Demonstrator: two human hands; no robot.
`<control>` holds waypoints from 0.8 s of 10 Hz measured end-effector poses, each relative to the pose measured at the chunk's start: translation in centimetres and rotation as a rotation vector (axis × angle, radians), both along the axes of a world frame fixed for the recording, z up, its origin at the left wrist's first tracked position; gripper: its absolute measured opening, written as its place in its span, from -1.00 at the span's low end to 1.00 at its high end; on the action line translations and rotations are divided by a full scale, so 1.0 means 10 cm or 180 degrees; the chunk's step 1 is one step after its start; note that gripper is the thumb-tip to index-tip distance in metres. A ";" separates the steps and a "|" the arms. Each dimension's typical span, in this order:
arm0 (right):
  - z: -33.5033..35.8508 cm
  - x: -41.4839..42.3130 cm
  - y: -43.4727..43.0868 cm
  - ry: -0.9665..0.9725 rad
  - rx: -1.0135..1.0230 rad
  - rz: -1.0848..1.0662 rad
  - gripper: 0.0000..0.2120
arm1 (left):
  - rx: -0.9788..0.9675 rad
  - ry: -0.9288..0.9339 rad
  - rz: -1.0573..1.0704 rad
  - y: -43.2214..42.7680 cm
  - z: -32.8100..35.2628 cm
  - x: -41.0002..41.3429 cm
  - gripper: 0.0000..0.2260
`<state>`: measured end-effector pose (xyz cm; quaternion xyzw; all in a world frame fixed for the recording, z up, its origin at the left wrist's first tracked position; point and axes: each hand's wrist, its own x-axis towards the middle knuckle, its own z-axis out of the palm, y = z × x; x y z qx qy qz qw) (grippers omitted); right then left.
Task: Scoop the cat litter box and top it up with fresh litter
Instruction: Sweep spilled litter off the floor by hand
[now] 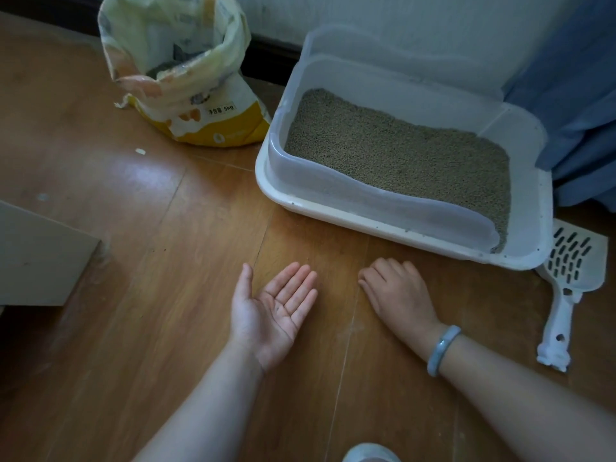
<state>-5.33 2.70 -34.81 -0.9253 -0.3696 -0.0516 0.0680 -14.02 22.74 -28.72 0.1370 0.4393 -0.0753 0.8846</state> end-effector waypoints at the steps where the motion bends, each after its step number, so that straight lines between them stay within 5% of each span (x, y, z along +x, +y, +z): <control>1: 0.02 -0.02 -0.01 0.0262 0.0212 -0.0176 -0.77 | -0.0002 -0.0015 0.0027 0.02 0.00 0.00 -0.37; 8: 0.08 0.02 0.16 0.0267 -0.0641 -0.0191 -0.80 | -0.0020 -0.0033 0.0017 -0.01 -0.03 0.03 -0.38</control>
